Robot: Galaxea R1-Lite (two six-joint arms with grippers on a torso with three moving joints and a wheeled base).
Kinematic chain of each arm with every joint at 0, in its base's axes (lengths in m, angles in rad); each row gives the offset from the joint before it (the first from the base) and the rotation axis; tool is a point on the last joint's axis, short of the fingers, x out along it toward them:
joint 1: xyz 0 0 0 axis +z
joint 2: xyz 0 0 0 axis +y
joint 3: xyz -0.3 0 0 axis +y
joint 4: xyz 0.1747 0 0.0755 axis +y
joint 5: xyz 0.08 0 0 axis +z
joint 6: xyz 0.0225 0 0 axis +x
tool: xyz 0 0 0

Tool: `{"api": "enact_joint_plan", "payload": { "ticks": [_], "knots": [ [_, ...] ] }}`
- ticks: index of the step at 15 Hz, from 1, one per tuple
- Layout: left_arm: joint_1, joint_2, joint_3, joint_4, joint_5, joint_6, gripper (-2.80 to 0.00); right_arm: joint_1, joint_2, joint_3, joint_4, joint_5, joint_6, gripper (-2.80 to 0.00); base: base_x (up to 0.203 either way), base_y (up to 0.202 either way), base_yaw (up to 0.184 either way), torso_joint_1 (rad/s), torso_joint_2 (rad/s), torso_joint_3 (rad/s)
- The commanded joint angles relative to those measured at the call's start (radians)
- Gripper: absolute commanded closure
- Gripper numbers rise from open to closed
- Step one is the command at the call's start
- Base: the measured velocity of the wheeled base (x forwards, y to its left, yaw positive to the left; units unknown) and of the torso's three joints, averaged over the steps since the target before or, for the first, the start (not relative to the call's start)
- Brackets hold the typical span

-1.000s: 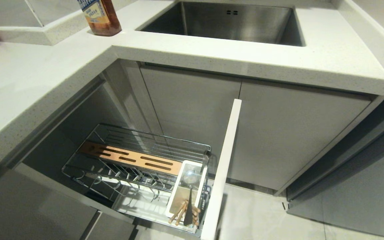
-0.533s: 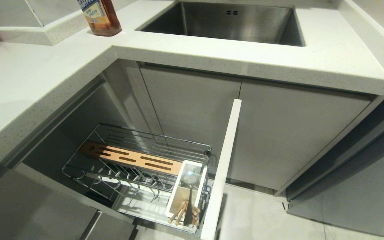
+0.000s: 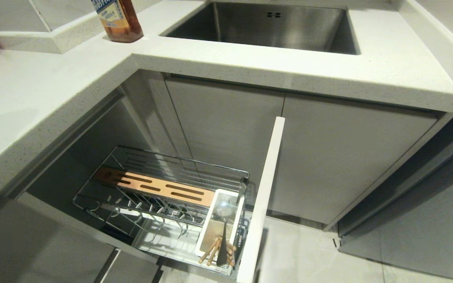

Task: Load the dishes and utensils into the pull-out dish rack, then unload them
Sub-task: Take the bowl out of the cupboard, then take the spoon out of the cupboard

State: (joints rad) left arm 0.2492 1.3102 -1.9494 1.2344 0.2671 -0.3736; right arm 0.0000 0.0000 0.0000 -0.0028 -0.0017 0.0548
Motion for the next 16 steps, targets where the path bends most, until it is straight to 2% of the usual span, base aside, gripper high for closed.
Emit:
{"api": "enact_joint_plan", "payload": {
  "ticks": [1,7,16],
  "knots": [
    [0.023,0.034,0.000,-0.005,-0.007,-0.002,0.00,0.000,0.000,0.000,0.000,0.000,0.000,0.00,0.000,0.000,0.000,0.000,0.00,0.000],
    [0.074,0.080,0.000,-0.024,-0.020,-0.001,0.00,0.000,0.000,0.000,0.000,0.000,0.000,0.00,0.000,0.000,0.000,0.000,0.00,0.000],
    [0.099,0.092,0.000,-0.052,-0.019,0.001,0.00,0.000,0.002,0.000,0.000,0.000,0.000,0.00,0.000,0.000,0.000,0.000,0.00,0.000]
  ]
}}
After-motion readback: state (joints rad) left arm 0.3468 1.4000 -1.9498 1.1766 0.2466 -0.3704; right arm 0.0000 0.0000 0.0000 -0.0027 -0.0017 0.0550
